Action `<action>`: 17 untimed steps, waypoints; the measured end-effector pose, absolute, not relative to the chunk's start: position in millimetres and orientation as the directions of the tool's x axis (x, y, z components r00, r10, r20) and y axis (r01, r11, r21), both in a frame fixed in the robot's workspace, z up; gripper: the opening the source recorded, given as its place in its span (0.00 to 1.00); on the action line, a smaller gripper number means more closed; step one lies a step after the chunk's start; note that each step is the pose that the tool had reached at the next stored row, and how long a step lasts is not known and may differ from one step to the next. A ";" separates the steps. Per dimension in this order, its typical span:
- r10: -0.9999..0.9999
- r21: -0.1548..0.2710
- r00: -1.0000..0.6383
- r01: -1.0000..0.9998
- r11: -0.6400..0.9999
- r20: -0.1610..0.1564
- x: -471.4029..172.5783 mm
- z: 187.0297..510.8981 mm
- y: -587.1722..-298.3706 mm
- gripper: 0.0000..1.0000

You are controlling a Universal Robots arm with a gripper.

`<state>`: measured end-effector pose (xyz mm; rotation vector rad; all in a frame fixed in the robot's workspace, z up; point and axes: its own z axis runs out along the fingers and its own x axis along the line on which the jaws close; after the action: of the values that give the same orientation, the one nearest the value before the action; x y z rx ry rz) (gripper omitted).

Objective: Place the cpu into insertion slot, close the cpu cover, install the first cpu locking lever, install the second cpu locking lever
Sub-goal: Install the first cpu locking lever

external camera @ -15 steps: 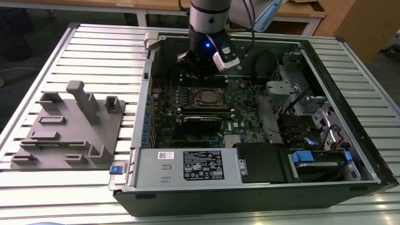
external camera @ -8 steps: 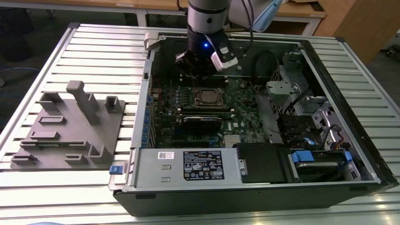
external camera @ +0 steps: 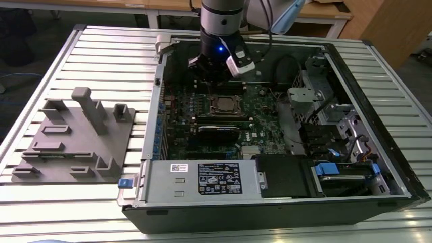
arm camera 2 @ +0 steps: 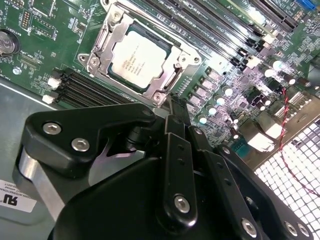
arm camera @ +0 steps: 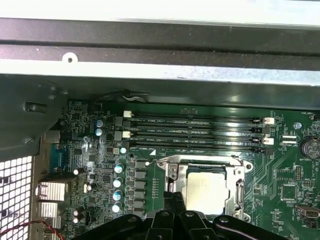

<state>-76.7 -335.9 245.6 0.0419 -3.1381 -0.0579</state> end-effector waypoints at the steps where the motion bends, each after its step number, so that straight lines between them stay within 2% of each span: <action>1: -0.027 0.037 -1.000 -0.027 0.999 0.002 -77.0 245.6 -335.9 0.10; 17: -0.027 0.038 -1.000 -0.027 0.999 0.002 -87.6 245.7 -335.9 0.10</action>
<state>-87.6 -335.9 245.7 0.0419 -3.1386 -0.0591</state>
